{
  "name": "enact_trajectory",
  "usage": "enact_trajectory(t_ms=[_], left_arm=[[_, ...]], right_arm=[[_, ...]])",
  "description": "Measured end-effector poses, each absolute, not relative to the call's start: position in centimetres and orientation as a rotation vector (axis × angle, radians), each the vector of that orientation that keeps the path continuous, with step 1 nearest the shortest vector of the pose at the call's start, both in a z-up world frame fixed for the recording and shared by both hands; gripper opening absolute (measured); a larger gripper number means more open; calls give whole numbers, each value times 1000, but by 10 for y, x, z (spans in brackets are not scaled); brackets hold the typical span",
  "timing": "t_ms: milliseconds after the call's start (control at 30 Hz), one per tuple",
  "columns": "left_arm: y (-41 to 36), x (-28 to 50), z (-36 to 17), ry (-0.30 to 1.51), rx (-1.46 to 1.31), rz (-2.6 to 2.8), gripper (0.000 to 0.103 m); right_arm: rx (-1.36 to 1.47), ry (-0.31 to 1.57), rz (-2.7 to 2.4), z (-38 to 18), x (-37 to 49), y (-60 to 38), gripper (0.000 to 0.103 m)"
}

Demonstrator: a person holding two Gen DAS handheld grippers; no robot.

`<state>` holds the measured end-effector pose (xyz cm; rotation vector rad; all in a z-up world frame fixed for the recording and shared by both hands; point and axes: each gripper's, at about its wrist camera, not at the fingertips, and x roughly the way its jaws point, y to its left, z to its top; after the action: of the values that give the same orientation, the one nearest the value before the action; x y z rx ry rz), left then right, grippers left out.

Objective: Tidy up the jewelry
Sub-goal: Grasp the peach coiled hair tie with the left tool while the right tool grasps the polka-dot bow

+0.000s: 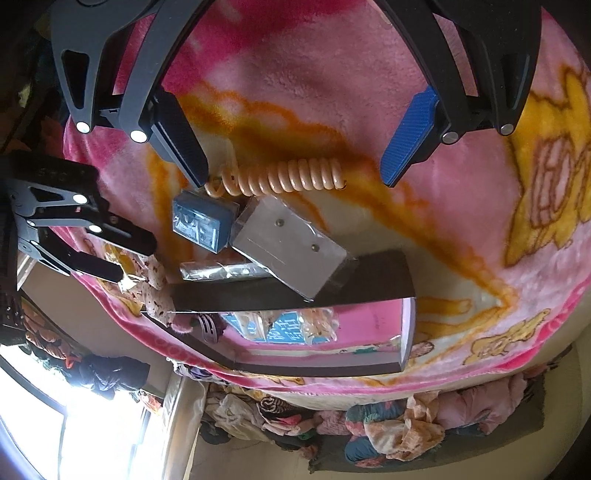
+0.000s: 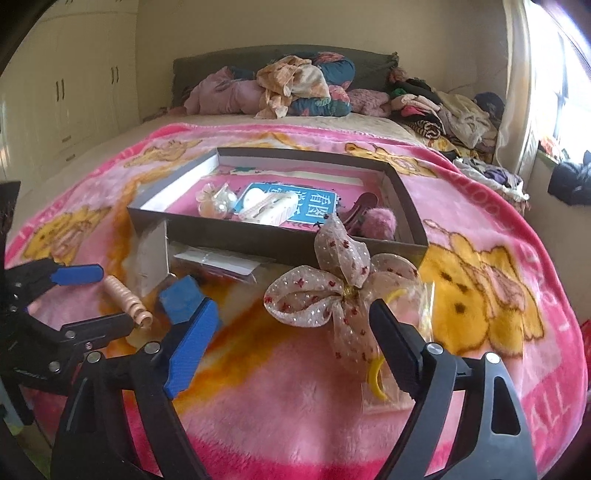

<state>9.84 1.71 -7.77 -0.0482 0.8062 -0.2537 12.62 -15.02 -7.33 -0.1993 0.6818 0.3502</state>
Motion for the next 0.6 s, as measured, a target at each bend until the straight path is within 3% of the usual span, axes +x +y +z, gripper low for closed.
enact_trajectory(t_ms=[100, 267, 367, 433, 500, 600], left_arm=[[14, 102, -82, 816, -42, -252, 86], [11, 107, -85, 817, -34, -245, 86], [11, 110, -86, 819, -35, -237, 86], [11, 111, -86, 818, -37, -235, 86], [12, 112, -87, 819, -36, -232, 86], [12, 112, -86, 820, -35, -230, 79]], right_arm=[[-222, 692, 339, -78, 133, -147, 73], [-233, 715, 336, -83, 144, -145, 54], [-230, 723, 341, -85, 148, -145, 39], [-210, 729, 356, -85, 149, -147, 20], [-184, 735, 377, -84, 149, -147, 10], [-147, 736, 399, -83, 147, -149, 6]])
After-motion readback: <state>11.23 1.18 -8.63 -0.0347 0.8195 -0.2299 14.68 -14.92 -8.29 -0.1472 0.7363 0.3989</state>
